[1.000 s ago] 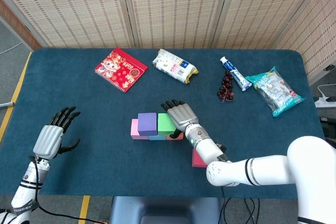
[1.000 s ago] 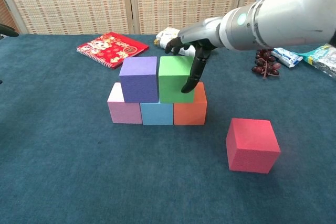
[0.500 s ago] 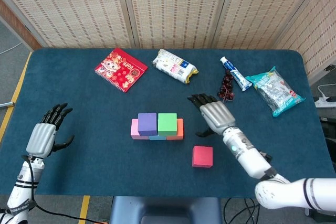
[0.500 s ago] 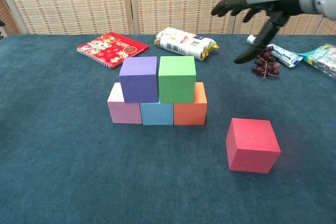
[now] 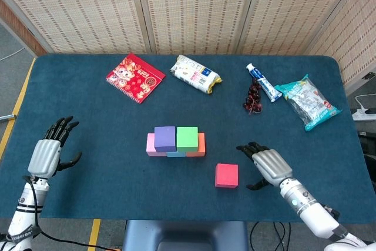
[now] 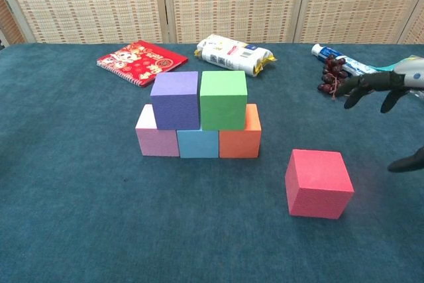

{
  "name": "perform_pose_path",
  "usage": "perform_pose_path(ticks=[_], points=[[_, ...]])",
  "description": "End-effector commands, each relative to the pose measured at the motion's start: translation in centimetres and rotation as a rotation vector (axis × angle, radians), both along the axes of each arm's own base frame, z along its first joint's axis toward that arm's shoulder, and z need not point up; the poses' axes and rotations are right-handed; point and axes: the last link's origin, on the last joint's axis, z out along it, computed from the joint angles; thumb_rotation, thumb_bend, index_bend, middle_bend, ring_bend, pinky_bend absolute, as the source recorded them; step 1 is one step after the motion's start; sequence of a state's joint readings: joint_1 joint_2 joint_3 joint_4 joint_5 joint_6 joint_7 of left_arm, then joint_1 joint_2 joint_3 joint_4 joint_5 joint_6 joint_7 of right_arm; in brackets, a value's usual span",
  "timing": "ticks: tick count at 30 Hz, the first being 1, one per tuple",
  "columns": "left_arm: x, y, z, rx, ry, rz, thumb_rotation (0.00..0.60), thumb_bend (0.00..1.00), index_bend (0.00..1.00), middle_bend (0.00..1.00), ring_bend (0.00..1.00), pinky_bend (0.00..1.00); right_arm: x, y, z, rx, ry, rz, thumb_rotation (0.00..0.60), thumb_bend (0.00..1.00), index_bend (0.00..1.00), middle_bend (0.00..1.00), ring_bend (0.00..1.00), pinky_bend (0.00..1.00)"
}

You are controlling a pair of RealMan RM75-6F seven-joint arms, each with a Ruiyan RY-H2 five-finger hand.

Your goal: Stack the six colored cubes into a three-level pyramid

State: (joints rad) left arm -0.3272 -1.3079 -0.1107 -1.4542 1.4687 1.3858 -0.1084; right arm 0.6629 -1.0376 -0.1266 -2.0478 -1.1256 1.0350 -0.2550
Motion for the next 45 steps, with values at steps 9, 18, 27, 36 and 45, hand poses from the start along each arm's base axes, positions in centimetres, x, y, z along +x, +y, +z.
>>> perform_pose_path(ticks=[9, 18, 27, 36, 45], points=[[-0.6, -0.4, 0.2, -0.001, -0.013, 0.000, 0.600, 0.32, 0.14, 0.05, 0.00, 0.14, -0.7, 0.3, -4.2, 0.025, 0.034, -0.019, 0.600, 0.12, 0.29, 0.30, 0.23, 0.38], [-1.1, -0.5, 0.3, 0.002, -0.030, 0.005, 0.600, 0.32, 0.14, 0.05, 0.00, 0.14, -0.4, -0.5, -6.7, 0.000, 0.054, 0.008, 0.600, 0.12, 0.35, 0.32, 0.26, 0.38], [-1.5, -0.6, 0.4, -0.001, -0.046, 0.009, 0.600, 0.32, 0.14, 0.05, 0.00, 0.14, -0.4, -1.1, -7.7, -0.033, 0.062, 0.035, 0.600, 0.22, 0.59, 0.46, 0.44, 0.51], [-1.1, -0.6, 0.4, -0.007, -0.030, -0.004, 0.600, 0.32, 0.14, 0.05, 0.00, 0.14, 2.8, -2.4, -2.4, 0.004, -0.003, 0.122, 0.600, 0.26, 0.59, 0.47, 0.44, 0.51], [-0.4, -0.7, -0.2, -0.025, -0.004, -0.013, 0.600, 0.32, 0.14, 0.05, 0.00, 0.14, 9.4, -6.1, 3.1, 0.068, -0.119, 0.206, 0.600, 0.26, 0.59, 0.47, 0.43, 0.52]])
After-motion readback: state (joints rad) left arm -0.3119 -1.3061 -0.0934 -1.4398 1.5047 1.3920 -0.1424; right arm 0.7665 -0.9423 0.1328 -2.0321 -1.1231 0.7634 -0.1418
